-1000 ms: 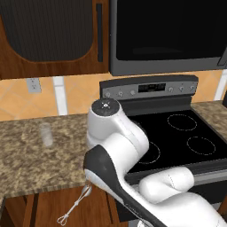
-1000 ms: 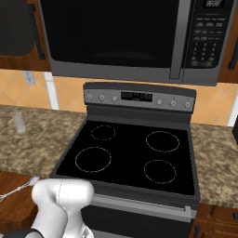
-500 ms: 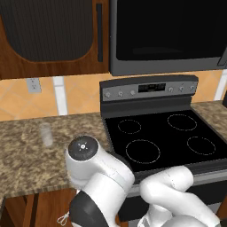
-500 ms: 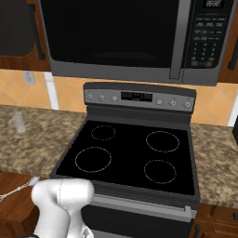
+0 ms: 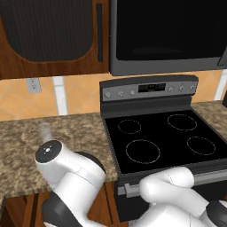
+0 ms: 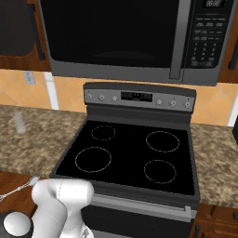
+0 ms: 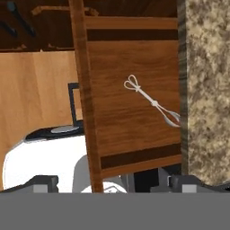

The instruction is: Pick the tongs from the drawer and place it on the counter.

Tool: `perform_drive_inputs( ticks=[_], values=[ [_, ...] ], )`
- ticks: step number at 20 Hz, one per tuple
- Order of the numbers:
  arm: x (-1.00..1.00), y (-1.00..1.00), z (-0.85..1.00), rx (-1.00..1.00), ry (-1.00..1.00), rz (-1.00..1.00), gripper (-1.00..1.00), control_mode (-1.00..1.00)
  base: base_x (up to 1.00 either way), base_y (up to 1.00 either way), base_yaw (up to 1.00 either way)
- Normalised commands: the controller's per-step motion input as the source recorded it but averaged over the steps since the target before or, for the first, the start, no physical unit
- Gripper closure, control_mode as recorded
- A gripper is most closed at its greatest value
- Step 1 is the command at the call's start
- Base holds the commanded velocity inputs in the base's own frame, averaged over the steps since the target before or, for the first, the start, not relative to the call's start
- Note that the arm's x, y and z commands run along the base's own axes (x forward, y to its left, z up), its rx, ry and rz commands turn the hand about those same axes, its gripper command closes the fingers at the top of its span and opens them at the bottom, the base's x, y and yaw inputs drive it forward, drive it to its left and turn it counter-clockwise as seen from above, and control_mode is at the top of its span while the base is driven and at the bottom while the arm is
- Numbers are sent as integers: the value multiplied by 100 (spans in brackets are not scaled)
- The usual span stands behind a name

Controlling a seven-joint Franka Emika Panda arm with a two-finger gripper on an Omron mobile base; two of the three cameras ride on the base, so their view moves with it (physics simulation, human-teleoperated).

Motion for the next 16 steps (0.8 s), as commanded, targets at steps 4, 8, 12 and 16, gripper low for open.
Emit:
perform_drive_inputs(
  ticks=[4, 8, 12, 16],
  values=[
    [-8, -6, -89, -3, 8, 0, -100, -100, 0, 0, 0],
    [-16, -8, -85, -1, 14, 1, -100, -100, 0, 0, 0],
    [-1, 0, -73, -1, 24, 2, -100, -100, 0, 0, 0],
    [0, 0, -63, -1, 23, 2, -100, -100, 0, 0, 0]
  ],
)
